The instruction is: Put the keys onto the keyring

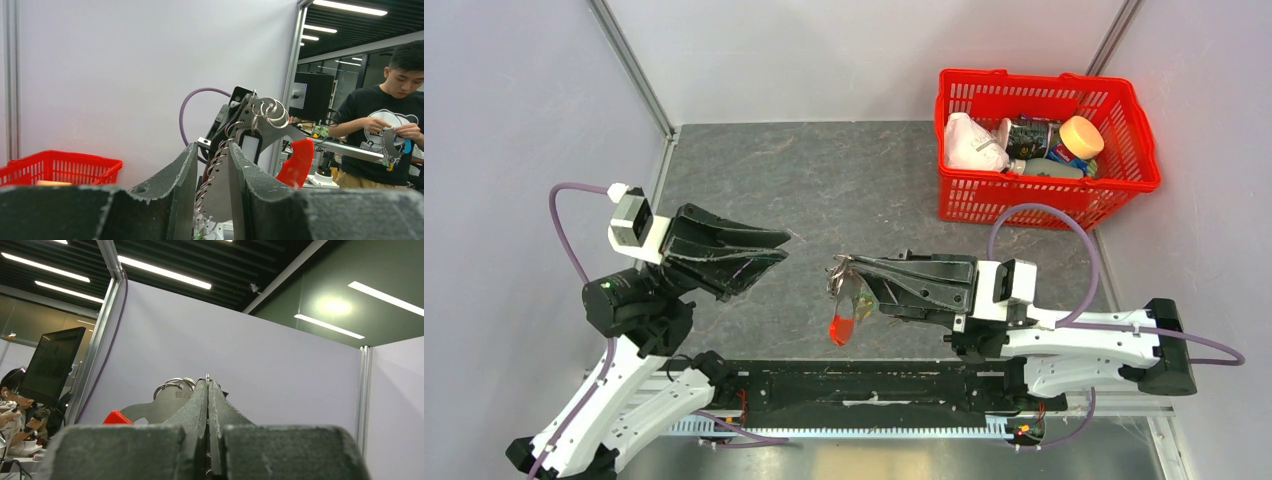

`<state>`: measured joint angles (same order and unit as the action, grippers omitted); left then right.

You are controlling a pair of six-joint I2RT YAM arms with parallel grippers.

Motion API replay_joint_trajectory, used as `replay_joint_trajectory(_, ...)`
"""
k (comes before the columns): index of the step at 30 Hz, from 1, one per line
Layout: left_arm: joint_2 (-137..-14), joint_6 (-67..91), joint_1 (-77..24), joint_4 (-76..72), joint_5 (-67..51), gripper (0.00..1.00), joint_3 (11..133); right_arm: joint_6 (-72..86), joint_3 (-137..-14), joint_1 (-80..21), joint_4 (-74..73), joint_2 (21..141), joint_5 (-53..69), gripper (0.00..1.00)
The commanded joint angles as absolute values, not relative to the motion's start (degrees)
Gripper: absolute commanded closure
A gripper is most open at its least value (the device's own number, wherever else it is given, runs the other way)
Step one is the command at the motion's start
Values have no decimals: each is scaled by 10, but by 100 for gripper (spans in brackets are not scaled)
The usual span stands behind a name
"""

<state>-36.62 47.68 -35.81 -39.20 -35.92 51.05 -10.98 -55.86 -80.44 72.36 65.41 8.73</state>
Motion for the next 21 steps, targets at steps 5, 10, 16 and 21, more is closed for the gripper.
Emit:
replay_joint_trajectory(5, -388, 466, -359, -413, -380, 65, 555, -114, -561, -805, 780, 638, 70, 100)
replay_joint_trajectory(10, -377, 452, -359, -389, -381, 65, 559, -122, -569, -805, 685, 604, 47, 100)
replay_joint_trajectory(16, -393, 464, -359, -405, -379, 65, 562, -103, -544, -805, 744, 598, 46, 100)
replay_joint_trajectory(21, -413, 482, -359, -442, -381, 65, 563, -83, -559, -804, 749, 616, 62, 100)
